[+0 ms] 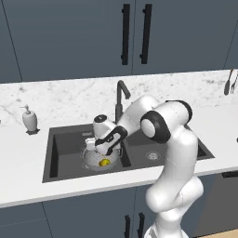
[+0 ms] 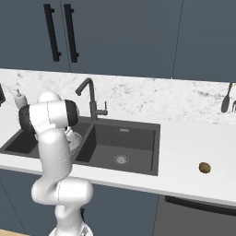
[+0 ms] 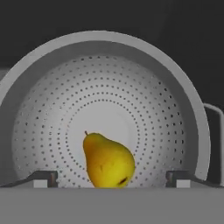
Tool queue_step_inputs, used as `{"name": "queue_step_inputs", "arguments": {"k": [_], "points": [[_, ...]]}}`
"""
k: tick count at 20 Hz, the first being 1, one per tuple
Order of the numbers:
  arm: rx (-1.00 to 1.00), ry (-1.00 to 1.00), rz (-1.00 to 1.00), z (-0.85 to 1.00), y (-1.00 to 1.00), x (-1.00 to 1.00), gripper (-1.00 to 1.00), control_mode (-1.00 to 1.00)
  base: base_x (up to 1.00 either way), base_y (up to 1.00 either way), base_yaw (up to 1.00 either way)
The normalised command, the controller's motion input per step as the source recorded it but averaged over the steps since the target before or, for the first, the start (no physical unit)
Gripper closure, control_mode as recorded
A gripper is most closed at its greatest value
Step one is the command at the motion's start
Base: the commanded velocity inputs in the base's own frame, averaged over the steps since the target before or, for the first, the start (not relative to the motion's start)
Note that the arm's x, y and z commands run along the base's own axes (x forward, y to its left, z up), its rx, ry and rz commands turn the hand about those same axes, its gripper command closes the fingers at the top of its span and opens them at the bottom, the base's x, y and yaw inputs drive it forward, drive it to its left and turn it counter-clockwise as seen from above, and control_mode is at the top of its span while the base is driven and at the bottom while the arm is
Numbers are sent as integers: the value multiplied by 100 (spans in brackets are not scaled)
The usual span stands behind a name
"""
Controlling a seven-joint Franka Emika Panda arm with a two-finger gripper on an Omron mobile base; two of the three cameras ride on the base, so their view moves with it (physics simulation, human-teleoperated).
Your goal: Put the colander in the sink, put the kiwi, pear in the colander, and turn on the sink faucet and pour water over the colander.
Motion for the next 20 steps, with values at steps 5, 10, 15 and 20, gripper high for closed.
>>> {"name": "queue_step_inputs", "arguments": {"k": [5, 10, 15, 20], "points": [[5, -21, 0, 100, -2, -33, -100, -100, 0, 0, 0], [2, -12, 0, 94, -41, -68, -100, -100, 0, 0, 0], [0, -3, -1, 75, -92, -93, -100, -100, 0, 0, 0], [0, 1, -4, 67, -100, -80, -100, -100, 0, 0, 0]]}}
